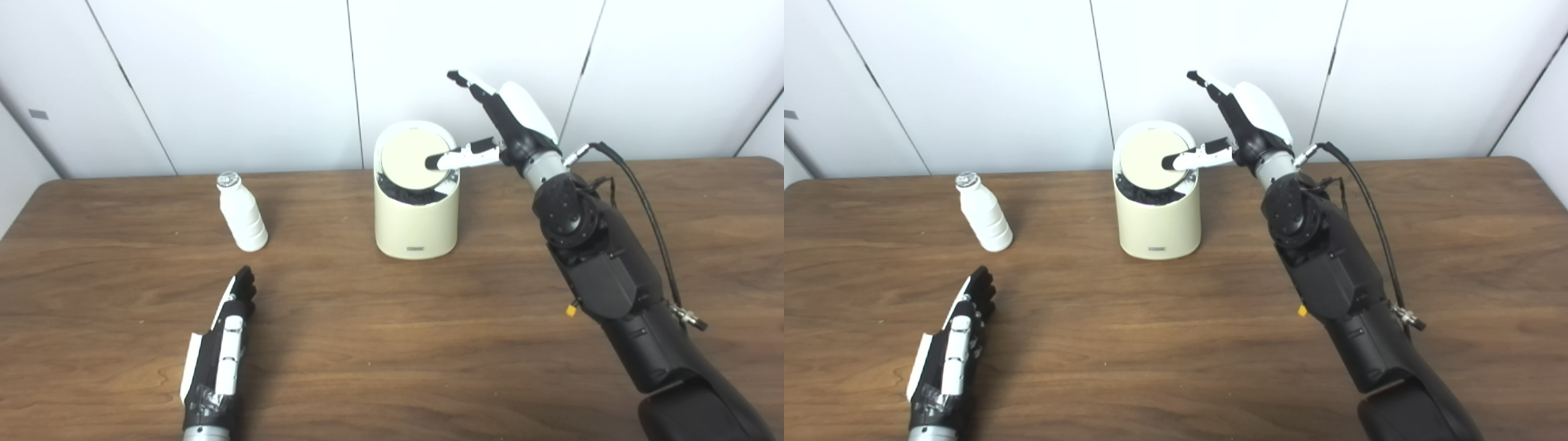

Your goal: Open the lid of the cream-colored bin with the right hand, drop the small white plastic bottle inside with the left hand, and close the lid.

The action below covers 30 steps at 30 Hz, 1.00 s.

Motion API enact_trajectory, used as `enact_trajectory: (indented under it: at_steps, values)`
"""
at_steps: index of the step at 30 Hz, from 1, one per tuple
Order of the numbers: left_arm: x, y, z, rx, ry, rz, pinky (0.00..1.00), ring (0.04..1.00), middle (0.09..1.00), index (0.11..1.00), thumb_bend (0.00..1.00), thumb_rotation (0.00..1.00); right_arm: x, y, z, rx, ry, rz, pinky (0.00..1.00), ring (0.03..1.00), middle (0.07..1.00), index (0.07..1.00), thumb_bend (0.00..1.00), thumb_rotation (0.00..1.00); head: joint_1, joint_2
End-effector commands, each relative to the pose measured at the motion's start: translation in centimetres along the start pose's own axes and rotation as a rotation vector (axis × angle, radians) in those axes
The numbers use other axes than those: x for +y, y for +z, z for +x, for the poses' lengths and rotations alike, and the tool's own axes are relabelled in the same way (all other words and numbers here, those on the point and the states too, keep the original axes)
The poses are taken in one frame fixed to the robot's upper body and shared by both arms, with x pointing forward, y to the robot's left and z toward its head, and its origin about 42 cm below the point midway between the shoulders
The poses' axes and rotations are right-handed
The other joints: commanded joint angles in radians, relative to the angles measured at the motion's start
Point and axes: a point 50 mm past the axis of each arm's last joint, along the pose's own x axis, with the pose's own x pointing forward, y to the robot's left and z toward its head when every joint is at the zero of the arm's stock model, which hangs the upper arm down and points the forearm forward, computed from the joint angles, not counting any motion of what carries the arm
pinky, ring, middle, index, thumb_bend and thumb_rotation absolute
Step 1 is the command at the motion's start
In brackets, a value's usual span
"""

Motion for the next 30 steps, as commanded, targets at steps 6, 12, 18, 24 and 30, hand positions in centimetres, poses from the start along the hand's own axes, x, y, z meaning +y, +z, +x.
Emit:
enact_trajectory:
  at_steps: [6,12,18,24,30]
  values:
    - [-0.6,-0.4,-1.3,0.014,0.013,-0.033,1.0,0.984,0.978,0.982,0.31,0.94,-1.8,2.6,1.6,-0.104,-0.057,-0.061,0.95,0.962,0.927,0.912,0.92,0.36,0.0,0.002]
    - [-0.8,-0.3,-1.3,0.016,0.018,-0.044,1.0,0.982,0.983,0.99,0.3,0.93,-1.1,2.9,1.7,-0.1,-0.038,-0.106,1.0,0.974,0.928,0.916,0.92,0.38,0.003,0.0]
    - [-0.8,-0.4,-1.4,0.018,0.017,-0.041,1.0,0.982,0.987,0.992,0.31,0.95,-0.6,3.4,1.8,-0.102,-0.02,-0.111,1.0,0.986,0.93,0.916,0.91,0.34,0.002,0.006]
    - [-0.9,-0.2,-1.4,0.026,0.019,-0.059,1.0,0.985,0.992,0.995,0.33,0.98,-0.3,3.4,2.0,-0.094,-0.007,-0.12,1.0,0.989,0.935,0.921,0.89,0.36,0.006,0.009]
    - [-0.8,0.0,-1.6,0.031,0.016,-0.073,1.0,0.993,0.994,0.998,0.37,0.98,-0.2,3.1,2.0,-0.075,0.003,-0.149,1.0,0.997,0.942,0.923,0.88,0.32,0.004,0.014]
